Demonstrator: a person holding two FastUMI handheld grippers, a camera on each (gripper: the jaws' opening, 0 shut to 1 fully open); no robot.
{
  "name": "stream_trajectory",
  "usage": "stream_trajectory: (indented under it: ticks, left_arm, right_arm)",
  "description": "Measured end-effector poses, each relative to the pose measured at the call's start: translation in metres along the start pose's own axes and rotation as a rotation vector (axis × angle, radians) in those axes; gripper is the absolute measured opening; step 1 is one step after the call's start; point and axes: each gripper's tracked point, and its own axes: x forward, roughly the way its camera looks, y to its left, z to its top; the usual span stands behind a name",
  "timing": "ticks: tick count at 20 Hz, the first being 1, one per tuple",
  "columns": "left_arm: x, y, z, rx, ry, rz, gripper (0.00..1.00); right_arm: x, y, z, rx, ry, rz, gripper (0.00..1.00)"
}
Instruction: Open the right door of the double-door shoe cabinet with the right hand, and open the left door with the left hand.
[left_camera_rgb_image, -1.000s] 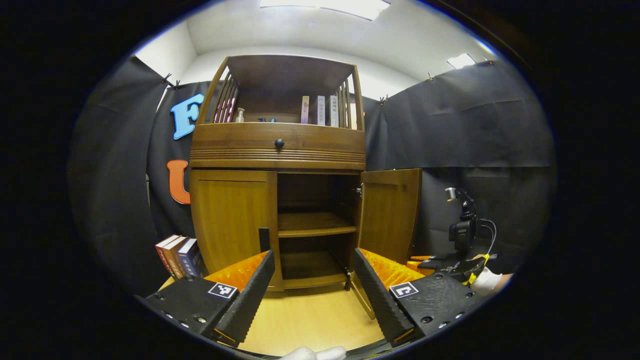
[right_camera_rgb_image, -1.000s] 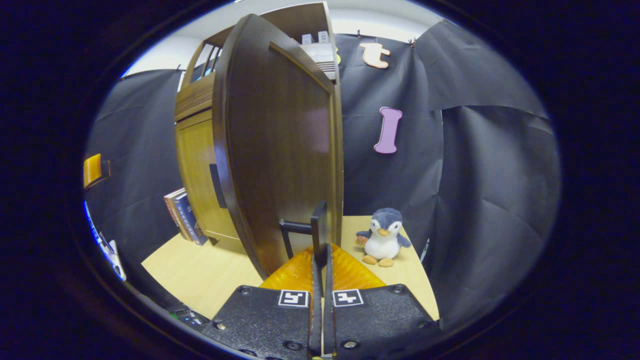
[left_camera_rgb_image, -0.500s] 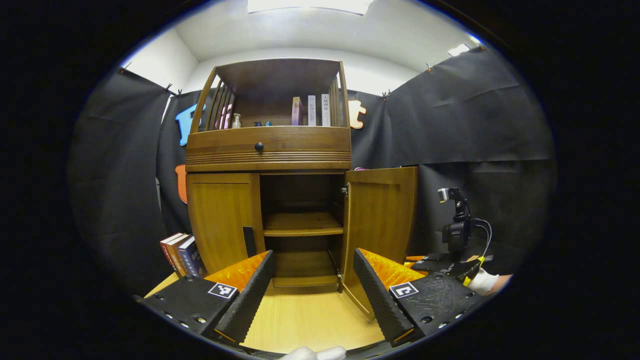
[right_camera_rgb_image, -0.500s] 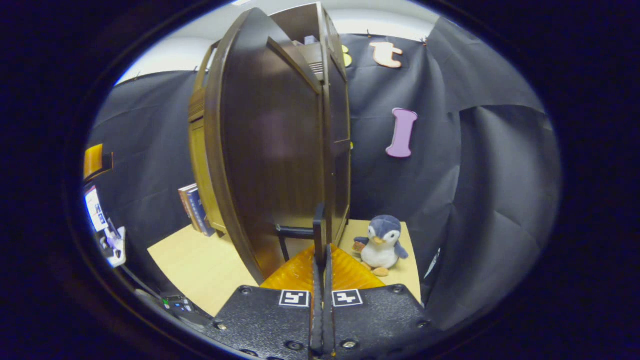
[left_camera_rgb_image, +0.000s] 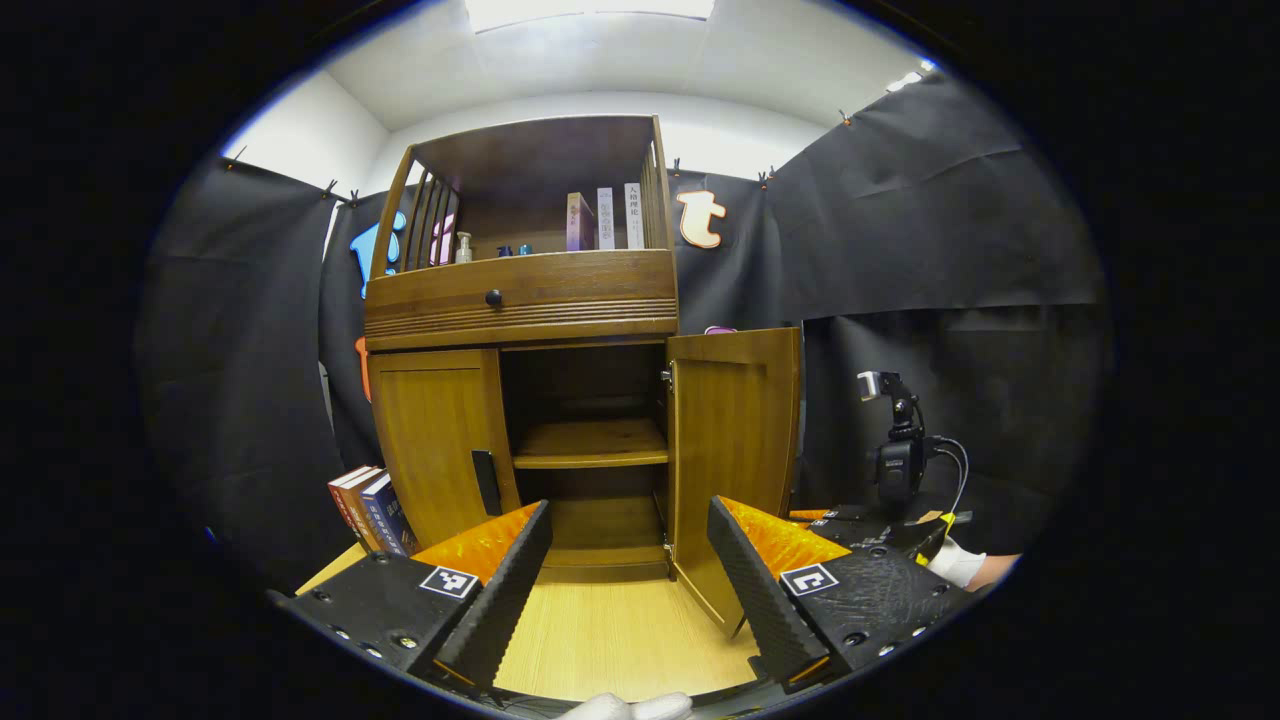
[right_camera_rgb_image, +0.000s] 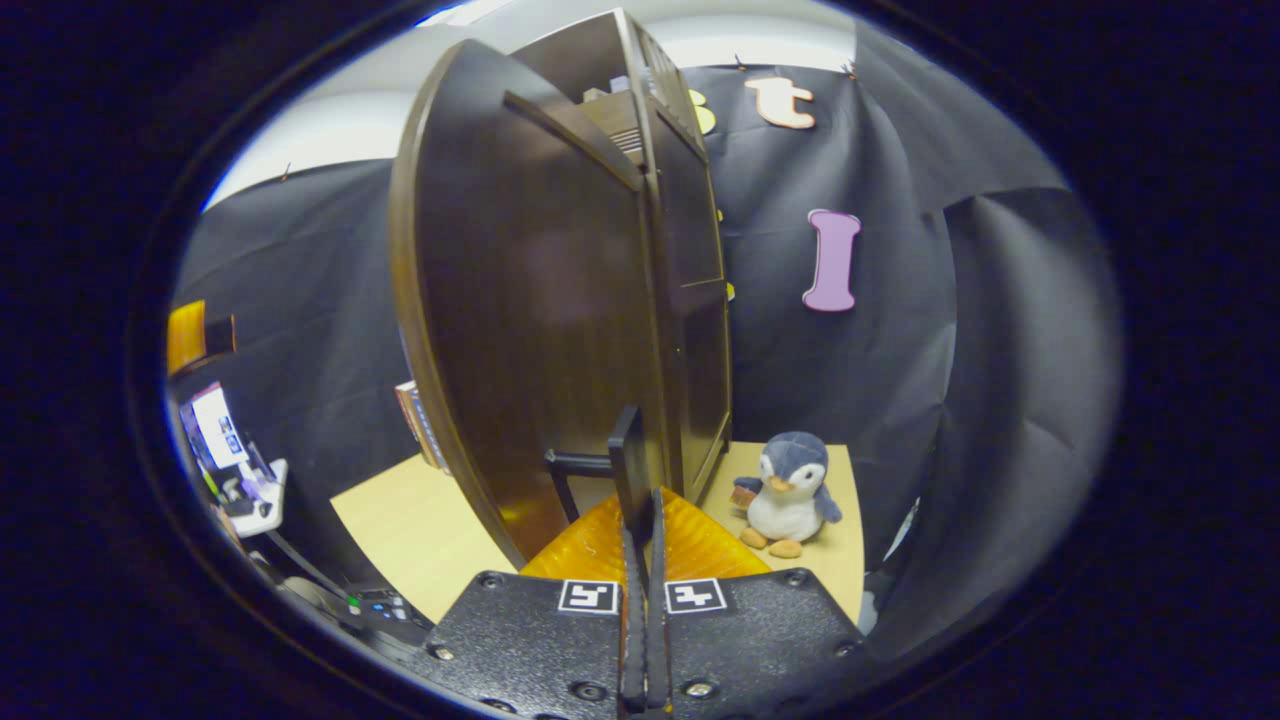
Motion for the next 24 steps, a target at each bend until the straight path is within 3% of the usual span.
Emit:
stream_trajectory:
  ticks: [4, 7, 10, 11, 12, 13, 15, 20, 23, 24]
  left_arm:
    - [0.001, 0.003, 0.003, -0.001, -0.012, 0.006, 0.96]
    - [0.000, 0.009, 0.003, 0.001, -0.016, 0.015, 1.00]
    - [0.005, 0.022, 0.001, 0.007, -0.018, 0.017, 0.96]
    - [0.009, 0.028, -0.001, 0.007, -0.017, 0.016, 0.96]
    - [0.013, 0.032, -0.003, 0.003, -0.015, 0.009, 0.96]
    - [0.018, 0.036, -0.005, -0.002, -0.016, 0.001, 0.96]
    - [0.027, 0.046, -0.005, -0.015, -0.021, -0.022, 0.96]
    - [0.052, 0.100, -0.014, 0.000, -0.002, -0.075, 0.96]
    - [0.068, 0.148, -0.013, 0.015, -0.018, -0.071, 0.96]
    - [0.073, 0.165, -0.013, 0.015, -0.025, -0.064, 0.96]
  right_arm:
    - [-0.002, 0.004, -0.003, 0.006, 0.007, 0.016, 0.06]
    - [-0.011, 0.004, -0.008, 0.003, 0.022, 0.021, 0.12]
    - [-0.029, -0.004, -0.013, 0.005, 0.023, -0.025, 0.22]
    - [-0.036, -0.007, -0.012, 0.013, 0.020, -0.051, 0.43]
    - [-0.042, -0.011, -0.010, 0.017, 0.011, -0.086, 0.37]
    - [-0.053, -0.016, -0.004, 0.016, -0.003, -0.119, 0.58]
    - [-0.067, -0.014, 0.008, 0.020, -0.032, -0.192, 0.75]
    - [-0.093, 0.023, 0.062, 0.019, -0.162, -0.367, 0.77]
    - [-0.097, 0.060, 0.092, 0.030, -0.237, -0.435, 1.00]
    - [-0.096, 0.072, 0.099, 0.034, -0.254, -0.450, 1.00]
